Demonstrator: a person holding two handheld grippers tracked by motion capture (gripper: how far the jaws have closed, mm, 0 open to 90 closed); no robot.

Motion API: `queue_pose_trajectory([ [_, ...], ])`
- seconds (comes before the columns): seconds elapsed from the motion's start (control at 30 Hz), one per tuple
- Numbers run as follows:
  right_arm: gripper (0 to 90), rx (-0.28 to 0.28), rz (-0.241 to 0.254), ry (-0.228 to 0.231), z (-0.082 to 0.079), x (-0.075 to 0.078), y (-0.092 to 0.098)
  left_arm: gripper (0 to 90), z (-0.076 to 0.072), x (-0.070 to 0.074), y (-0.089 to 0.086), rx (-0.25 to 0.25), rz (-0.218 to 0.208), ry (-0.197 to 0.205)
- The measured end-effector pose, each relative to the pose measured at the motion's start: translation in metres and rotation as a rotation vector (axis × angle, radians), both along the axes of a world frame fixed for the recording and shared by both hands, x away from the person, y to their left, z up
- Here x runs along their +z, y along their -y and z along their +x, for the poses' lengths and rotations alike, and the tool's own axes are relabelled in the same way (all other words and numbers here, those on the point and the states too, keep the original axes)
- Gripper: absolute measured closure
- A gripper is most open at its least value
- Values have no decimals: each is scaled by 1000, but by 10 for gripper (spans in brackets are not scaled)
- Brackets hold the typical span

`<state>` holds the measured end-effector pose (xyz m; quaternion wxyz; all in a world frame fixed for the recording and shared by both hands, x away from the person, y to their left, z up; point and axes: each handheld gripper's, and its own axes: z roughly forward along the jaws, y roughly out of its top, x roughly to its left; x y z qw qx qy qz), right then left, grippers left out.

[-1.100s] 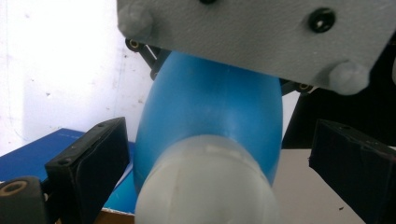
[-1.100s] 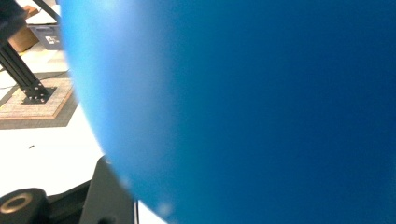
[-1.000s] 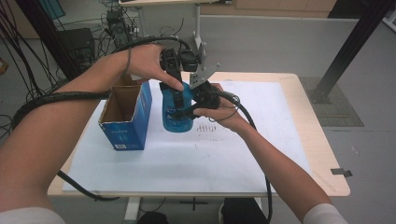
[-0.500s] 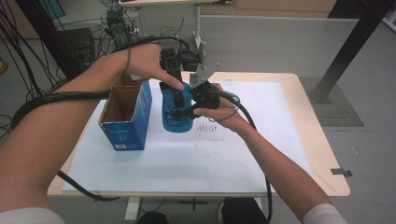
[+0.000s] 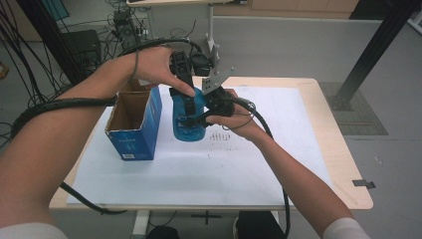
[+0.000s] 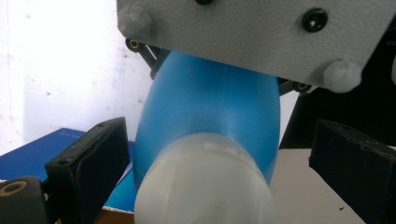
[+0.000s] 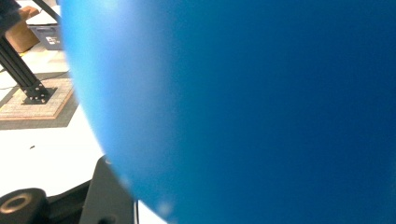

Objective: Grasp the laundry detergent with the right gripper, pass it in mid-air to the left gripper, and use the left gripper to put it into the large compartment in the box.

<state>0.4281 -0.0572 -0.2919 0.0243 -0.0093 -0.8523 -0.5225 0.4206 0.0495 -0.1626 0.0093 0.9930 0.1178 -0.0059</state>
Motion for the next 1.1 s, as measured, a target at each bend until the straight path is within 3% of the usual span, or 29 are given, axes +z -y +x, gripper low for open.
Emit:
queue_pose_trajectory([
  [1.1,441,1,-1,-5,-1,0,-1,55,-2,0,0,-5,0,1],
])
